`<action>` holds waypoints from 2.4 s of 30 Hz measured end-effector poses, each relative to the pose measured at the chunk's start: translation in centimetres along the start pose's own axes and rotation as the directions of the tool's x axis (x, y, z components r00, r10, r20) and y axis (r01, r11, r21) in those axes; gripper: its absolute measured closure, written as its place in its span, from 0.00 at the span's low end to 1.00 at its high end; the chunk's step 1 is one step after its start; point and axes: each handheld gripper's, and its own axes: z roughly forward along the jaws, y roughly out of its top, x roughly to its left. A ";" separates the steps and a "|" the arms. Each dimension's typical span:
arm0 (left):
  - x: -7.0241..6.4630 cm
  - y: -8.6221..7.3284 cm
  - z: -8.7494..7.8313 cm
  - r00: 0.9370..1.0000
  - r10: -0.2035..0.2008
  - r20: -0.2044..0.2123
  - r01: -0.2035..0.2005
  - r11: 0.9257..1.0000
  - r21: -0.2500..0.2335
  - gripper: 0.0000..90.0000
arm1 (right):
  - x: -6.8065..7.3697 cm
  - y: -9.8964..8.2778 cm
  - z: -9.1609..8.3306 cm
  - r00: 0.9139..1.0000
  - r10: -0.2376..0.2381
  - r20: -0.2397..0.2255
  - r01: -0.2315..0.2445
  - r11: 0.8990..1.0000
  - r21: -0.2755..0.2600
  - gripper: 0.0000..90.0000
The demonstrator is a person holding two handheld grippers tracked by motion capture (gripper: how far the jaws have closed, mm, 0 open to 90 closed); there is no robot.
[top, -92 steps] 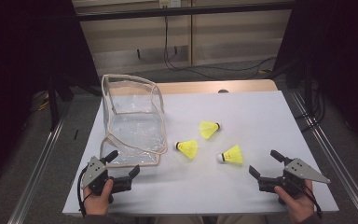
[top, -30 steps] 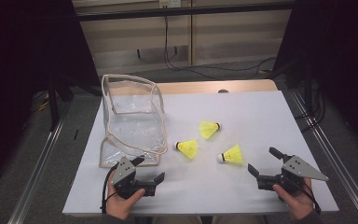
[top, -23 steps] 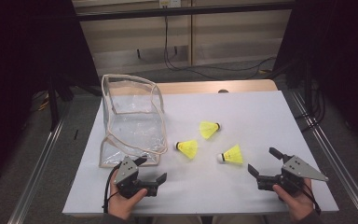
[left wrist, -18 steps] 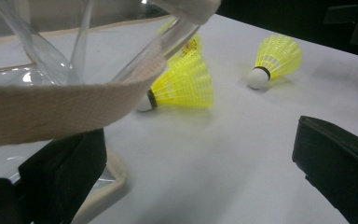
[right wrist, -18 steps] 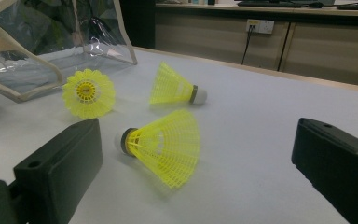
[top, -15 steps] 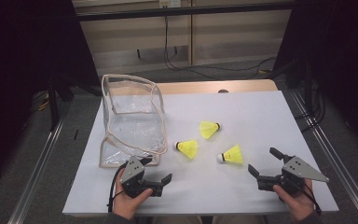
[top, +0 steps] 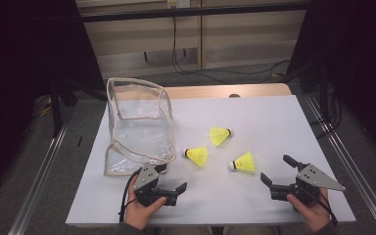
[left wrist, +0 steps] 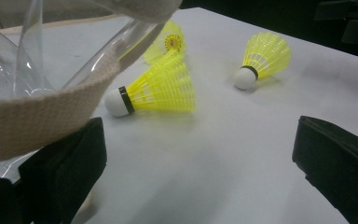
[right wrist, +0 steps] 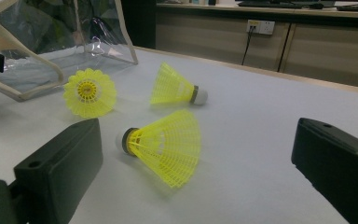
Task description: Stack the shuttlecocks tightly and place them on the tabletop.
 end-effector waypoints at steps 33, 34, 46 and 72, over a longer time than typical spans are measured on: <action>-2.2 1.0 2.8 0.998 0.025 0.066 -0.027 0.999 0.019 0.04 | 0.1 0.0 0.0 1.000 -0.006 -0.008 0.006 1.000 -0.001 0.02; -2.2 1.0 2.8 0.998 0.025 0.066 -0.027 0.999 0.019 0.04 | 0.1 0.0 0.0 1.000 -0.006 -0.008 0.006 1.000 -0.001 0.02; -3.0 1.5 4.2 0.995 0.047 0.086 -0.049 0.998 0.028 0.04 | 0.1 0.0 -0.1 1.000 -0.019 -0.008 0.019 1.000 0.001 0.02; -3.9 2.5 6.7 0.996 0.047 0.075 -0.050 0.998 0.035 0.04 | 0.2 0.0 -0.1 1.000 -0.021 -0.015 0.021 1.000 0.004 0.02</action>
